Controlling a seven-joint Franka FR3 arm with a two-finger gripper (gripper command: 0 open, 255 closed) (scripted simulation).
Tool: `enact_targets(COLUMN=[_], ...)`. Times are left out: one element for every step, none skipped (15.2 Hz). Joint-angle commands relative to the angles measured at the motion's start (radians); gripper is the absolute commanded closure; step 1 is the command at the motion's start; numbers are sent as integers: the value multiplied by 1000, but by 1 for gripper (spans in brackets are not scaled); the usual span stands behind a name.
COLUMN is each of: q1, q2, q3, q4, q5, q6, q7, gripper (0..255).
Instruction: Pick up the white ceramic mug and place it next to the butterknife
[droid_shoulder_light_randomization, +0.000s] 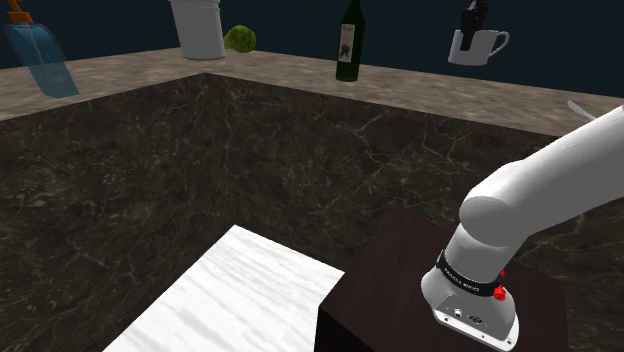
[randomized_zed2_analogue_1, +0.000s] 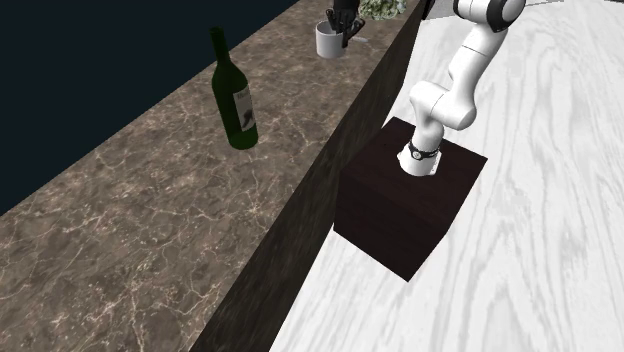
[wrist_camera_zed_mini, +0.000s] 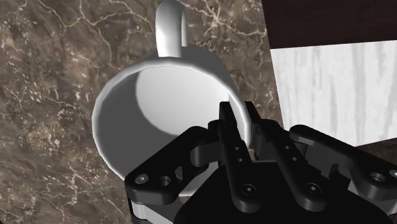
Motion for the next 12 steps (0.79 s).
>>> enact_targets(q1=[-14, -21, -28, -34, -41, -47, -53, -58, -63, -68, -72, -76], q2=[-37, -52, -65, -78, -90, -101, -111, -121, -129, -137, -143, -149], q3=[-14, -24, -35, -46, -58, -70, -83, -96, -109, -123, -138, -153], q4=[-13, -15, -15, -15, -13, -11, -7, -2, 4, 11, 19, 28], q5=[-23, -36, -48, -61, -73, -86, -99, -111, -124, -137, -150, -163], q6=[-16, -23, -31, -38, -45, -53, -60, -67, -73, -80, -87, -93], q7=[-32, -51, -71, -91, -112, -134, -156, -178, -200, -223, -247, -270], gripper=[255, 255, 255, 255, 255, 255, 255, 255, 255, 255, 255, 255])
